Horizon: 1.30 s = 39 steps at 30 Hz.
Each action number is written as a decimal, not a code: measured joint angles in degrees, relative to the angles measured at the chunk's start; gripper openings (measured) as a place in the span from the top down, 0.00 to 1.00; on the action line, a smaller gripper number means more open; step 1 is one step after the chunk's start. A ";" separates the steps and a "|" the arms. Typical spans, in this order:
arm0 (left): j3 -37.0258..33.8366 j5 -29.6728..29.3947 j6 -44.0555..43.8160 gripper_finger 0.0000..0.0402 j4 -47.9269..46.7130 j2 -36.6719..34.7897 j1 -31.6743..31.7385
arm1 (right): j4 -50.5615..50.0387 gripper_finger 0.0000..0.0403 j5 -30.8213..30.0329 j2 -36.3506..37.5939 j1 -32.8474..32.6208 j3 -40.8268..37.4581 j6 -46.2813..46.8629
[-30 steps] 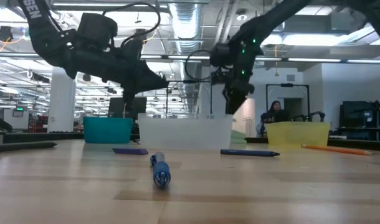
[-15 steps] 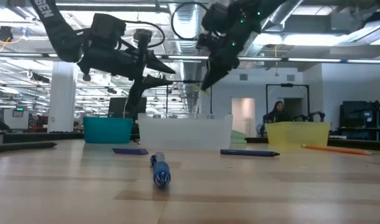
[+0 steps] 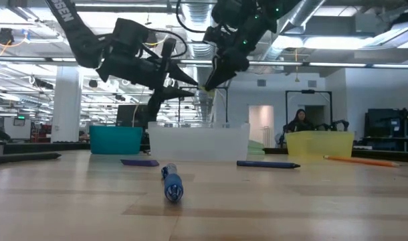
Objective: Sort crayons/erasers/pens/pencils in bins
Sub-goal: Put the yellow eraser into the blue bin
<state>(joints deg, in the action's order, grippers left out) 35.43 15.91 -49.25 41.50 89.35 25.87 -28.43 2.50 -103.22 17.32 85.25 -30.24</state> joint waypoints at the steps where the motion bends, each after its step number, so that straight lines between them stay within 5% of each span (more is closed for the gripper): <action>1: 0.41 0.46 0.02 0.71 0.29 0.50 -0.04 | -0.06 0.80 -0.06 0.00 -0.04 -0.04 -0.02; 19: 1.20 1.20 0.00 0.71 2.40 1.78 0.13 | 1.54 0.80 0.05 0.11 -0.75 0.13 -1.09; 29: 1.17 1.40 1.49 0.96 2.46 1.72 0.11 | 1.20 0.80 -0.04 0.11 -1.86 0.09 -2.82; 39: 1.17 0.77 6.68 0.98 2.35 1.72 0.12 | 0.25 0.76 -3.86 0.11 -2.55 0.09 -2.77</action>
<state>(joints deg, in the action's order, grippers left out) 36.60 16.68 -42.58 43.86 91.07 25.99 -28.18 -1.36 -103.11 14.77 85.34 -33.01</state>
